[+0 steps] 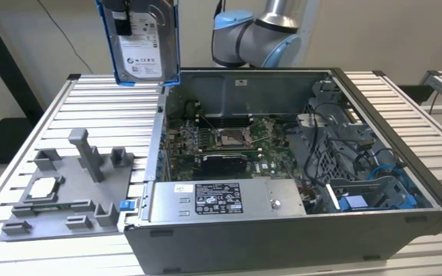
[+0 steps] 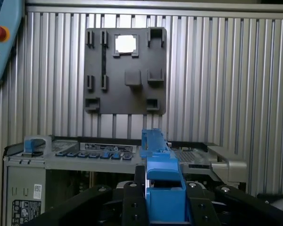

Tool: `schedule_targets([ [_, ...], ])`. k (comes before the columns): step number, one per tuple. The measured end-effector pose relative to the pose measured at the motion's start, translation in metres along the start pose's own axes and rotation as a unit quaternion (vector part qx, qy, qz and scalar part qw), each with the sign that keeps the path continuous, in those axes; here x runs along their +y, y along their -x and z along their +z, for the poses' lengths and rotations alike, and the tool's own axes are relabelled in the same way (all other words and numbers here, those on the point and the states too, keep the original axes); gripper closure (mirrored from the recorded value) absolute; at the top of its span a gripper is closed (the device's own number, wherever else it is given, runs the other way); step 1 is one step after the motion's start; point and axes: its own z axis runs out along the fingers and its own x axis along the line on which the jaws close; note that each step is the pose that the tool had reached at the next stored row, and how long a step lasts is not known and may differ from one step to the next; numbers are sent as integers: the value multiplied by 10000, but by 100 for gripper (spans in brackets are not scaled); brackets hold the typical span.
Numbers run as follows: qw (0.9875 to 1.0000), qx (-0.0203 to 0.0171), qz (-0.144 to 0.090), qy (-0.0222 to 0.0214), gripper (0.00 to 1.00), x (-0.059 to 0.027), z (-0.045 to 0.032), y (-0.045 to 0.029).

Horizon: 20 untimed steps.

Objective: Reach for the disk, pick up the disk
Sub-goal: 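Pick up the disk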

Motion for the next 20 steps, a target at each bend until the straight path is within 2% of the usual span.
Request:
schedule_targets([
  [20, 10000, -1, -1, 58, 100, -912, -43, -15],
])
